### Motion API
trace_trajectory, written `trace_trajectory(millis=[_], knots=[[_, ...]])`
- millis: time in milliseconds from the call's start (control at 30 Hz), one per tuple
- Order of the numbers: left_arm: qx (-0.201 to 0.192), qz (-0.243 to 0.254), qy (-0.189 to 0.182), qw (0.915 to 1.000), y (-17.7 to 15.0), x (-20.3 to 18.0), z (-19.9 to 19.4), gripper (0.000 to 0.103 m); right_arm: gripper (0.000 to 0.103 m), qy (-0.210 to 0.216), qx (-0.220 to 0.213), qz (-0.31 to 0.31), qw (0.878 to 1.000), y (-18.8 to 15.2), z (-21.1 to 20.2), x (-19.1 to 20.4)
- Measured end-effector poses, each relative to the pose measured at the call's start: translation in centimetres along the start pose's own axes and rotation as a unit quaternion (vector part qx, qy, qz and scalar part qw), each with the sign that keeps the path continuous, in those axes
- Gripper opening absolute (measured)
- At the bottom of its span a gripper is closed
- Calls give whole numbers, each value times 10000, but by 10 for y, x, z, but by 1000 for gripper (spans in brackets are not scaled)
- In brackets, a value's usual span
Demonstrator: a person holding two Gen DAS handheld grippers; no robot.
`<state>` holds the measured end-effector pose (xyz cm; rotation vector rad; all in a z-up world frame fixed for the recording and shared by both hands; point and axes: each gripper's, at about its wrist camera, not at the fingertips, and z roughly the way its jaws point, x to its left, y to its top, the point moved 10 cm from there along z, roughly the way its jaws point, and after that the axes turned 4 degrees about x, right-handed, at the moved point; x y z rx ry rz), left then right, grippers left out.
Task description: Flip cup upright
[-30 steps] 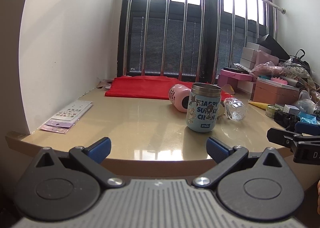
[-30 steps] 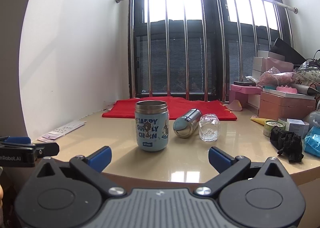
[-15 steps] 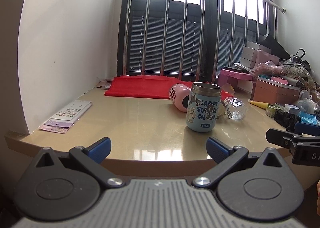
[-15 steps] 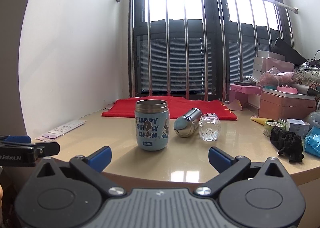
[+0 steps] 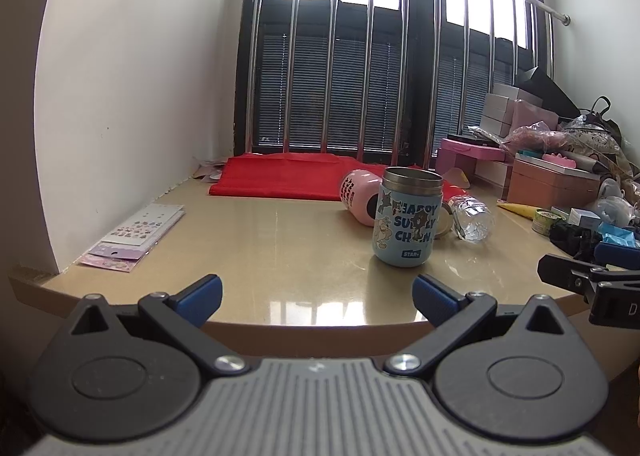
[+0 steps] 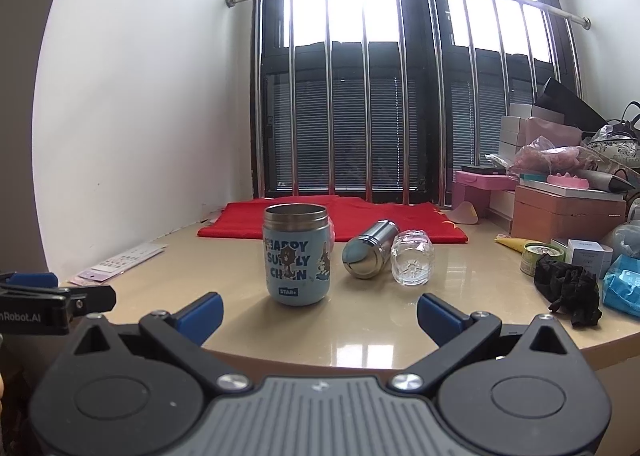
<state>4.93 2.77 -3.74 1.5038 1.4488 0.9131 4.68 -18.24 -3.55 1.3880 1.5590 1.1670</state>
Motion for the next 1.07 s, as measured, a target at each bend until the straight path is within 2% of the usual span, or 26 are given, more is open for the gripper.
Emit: trace_trajectory(millis=[1067], knots=[[5,35,-55,10000,2,-2,1,103,103,-56,-43,-2,10000,1,-4,-2]])
